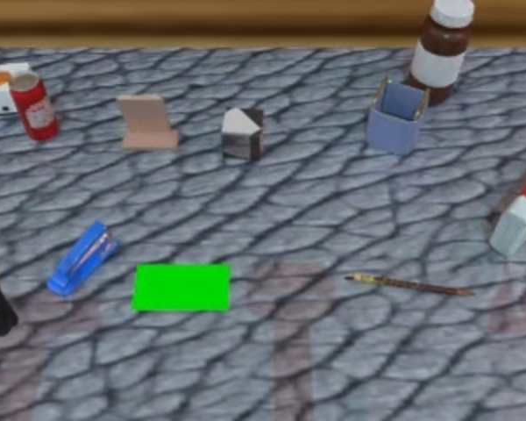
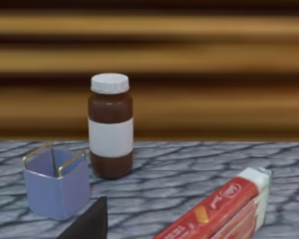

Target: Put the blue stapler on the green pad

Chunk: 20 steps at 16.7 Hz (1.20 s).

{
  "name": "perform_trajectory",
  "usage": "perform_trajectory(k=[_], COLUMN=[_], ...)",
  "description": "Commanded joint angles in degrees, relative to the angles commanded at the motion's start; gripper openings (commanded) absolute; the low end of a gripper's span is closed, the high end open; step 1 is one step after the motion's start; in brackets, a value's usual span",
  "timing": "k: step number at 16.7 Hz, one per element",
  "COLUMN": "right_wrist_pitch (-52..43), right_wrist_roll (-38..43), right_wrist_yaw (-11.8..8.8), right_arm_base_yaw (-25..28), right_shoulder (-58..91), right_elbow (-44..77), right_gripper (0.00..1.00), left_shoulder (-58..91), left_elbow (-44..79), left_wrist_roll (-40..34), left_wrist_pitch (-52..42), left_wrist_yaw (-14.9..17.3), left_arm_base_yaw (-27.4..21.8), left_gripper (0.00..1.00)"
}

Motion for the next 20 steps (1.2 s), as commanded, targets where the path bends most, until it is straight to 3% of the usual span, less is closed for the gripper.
perform_trajectory(k=[4, 8, 20], right_wrist_pitch=[0.0, 0.0, 0.0], right_wrist_roll=[0.0, 0.0, 0.0], right_wrist_yaw=[0.0, 0.0, 0.0], right_arm_base_yaw=[0.0, 0.0, 0.0], right_shoulder=[0.0, 0.0, 0.0], right_elbow=[0.0, 0.0, 0.0], right_gripper=[1.0, 1.0, 1.0], left_shoulder=[1.76, 12.59, 79.57], left_elbow=[1.74, 11.55, 59.63], left_wrist_roll=[0.48, 3.13, 17.18], left_wrist_pitch=[-1.24, -8.15, -44.65], left_wrist_yaw=[0.11, 0.22, -0.21], left_arm_base_yaw=[-0.27, -1.32, -5.95], left_gripper=[1.0, 1.0, 1.0])
